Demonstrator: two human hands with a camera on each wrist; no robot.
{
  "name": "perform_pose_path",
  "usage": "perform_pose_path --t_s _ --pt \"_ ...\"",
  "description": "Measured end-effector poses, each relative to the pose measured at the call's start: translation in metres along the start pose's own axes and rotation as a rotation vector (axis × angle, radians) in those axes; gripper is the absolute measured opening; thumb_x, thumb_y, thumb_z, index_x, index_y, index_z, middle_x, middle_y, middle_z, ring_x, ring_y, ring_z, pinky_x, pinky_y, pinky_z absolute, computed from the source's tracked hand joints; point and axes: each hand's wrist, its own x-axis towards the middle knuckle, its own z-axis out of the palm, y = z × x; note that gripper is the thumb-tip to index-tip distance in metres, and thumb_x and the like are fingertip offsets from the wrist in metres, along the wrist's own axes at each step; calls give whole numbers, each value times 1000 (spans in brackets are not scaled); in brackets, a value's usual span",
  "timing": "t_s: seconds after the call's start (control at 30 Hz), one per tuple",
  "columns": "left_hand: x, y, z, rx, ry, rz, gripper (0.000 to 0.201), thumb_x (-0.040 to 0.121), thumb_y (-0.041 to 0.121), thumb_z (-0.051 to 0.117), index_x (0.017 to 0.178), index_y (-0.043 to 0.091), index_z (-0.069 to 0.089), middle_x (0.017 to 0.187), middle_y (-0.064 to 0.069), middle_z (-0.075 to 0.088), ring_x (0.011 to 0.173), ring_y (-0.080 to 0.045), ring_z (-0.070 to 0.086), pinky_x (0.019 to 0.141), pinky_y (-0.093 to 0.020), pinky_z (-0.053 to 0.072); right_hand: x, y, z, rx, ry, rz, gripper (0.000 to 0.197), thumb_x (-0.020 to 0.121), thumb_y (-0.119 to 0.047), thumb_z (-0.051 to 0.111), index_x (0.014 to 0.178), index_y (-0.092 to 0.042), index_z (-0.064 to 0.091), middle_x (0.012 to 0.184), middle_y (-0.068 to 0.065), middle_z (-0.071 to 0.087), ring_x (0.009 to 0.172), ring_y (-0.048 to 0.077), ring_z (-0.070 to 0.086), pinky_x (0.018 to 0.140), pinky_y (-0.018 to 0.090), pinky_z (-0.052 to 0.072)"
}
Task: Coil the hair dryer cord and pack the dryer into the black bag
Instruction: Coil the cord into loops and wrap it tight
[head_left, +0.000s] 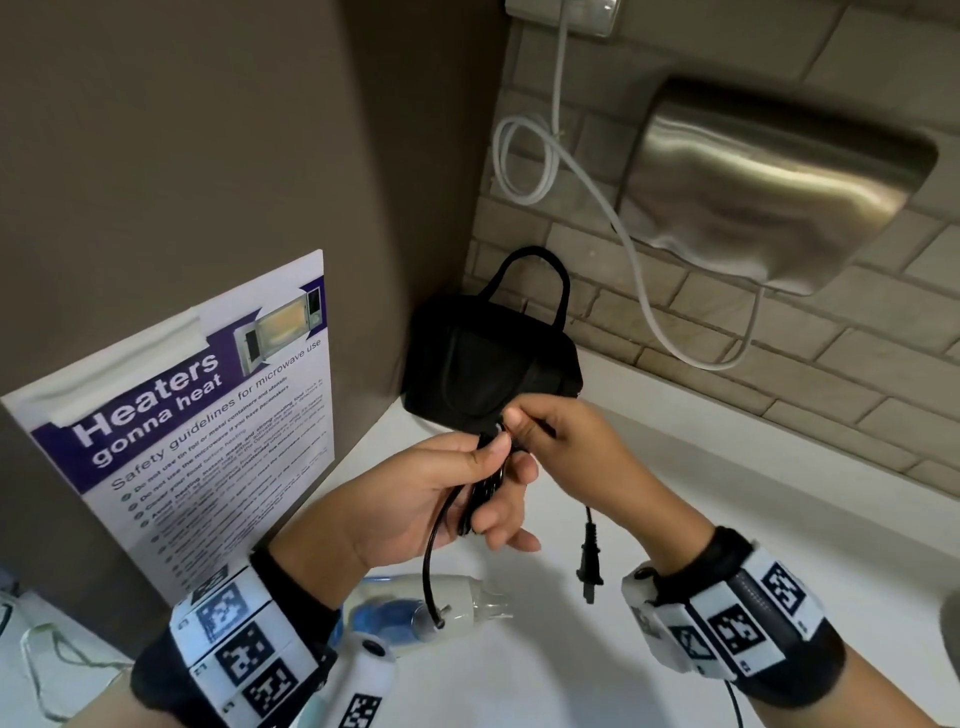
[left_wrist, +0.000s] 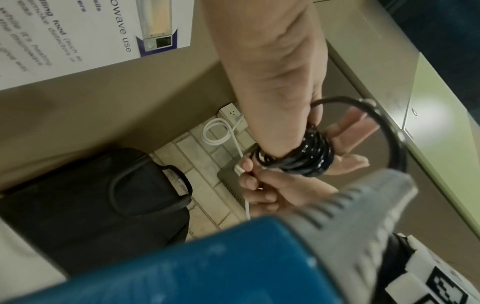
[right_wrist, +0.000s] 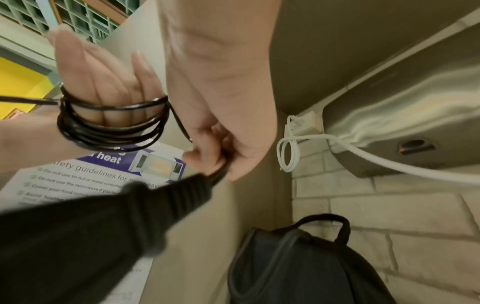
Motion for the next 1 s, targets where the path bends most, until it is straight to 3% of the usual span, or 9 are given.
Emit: perform_pose_path --t_s 0.13,0.23,0.3,0.4,0.57,0.67,0.73,0.87,1.0 --pt "2 -2 -4 -110 -129 23 20 97 26 47 85 13 56 52 12 49 53 -7 53 79 -32 53 -9 -2 1 437 -189 119 39 97 -43 42 104 -12 64 102 18 66 97 25 58 95 54 44" --pt "3 -1 -8 -177 -195 13 20 98 26 46 85 14 55 50 12 39 53 -4 54 79 -30 53 -14 -9 -2 583 -242 137 56 89 -61 44 110 -14 64 106 21 62 99 32 53 96 63 37" --pt "4 -1 -10 -210 -219 12 20 98 25 44 86 14 55 52 9 34 55 -4 55 79 -29 52 -16 -13 -4 560 -264 122 61 87 -66 40 108 -13 64 100 31 56 92 29 48 86 55 39" --pt "6 -2 -12 -255 -212 26 22 98 24 44 85 14 57 51 8 33 57 -6 56 81 -29 52 -19 -16 -9 559 -295 139 65 85 -66 37 105 -9 62 90 15 49 82 24 39 78 37 35" --pt "10 -4 -14 -195 22 58 27 93 32 53 73 14 58 44 12 40 54 -10 51 80 -31 53 -18 -13 -8 546 -275 170 64 80 -67 55 102 -7 61 94 18 54 86 28 43 81 43 35" --pt "12 -5 -15 -178 165 69 31 93 31 46 71 13 58 42 10 39 52 -11 48 76 -29 53 -16 -12 -7 518 -208 217 62 85 -58 55 106 1 59 87 13 53 73 23 40 72 32 36" --pt "14 -4 -15 -140 225 78 32 96 30 43 73 12 56 45 9 36 52 -11 46 73 -28 52 -15 -12 -7 513 -156 247 58 87 -53 53 103 2 59 78 1 52 60 9 38 65 25 34" --pt "18 -4 -13 149 422 123 31 97 35 43 77 13 49 53 7 28 49 -7 35 66 -24 47 -14 -12 -5 549 -88 289 43 93 -40 53 98 2 60 77 11 38 51 5 31 56 22 31" --pt "20 -3 -4 399 566 186 35 98 37 43 71 15 48 52 9 30 45 -6 27 54 -18 40 -14 -14 -8 694 -141 314 30 94 -37 53 94 -8 61 69 3 35 52 9 26 52 21 27"
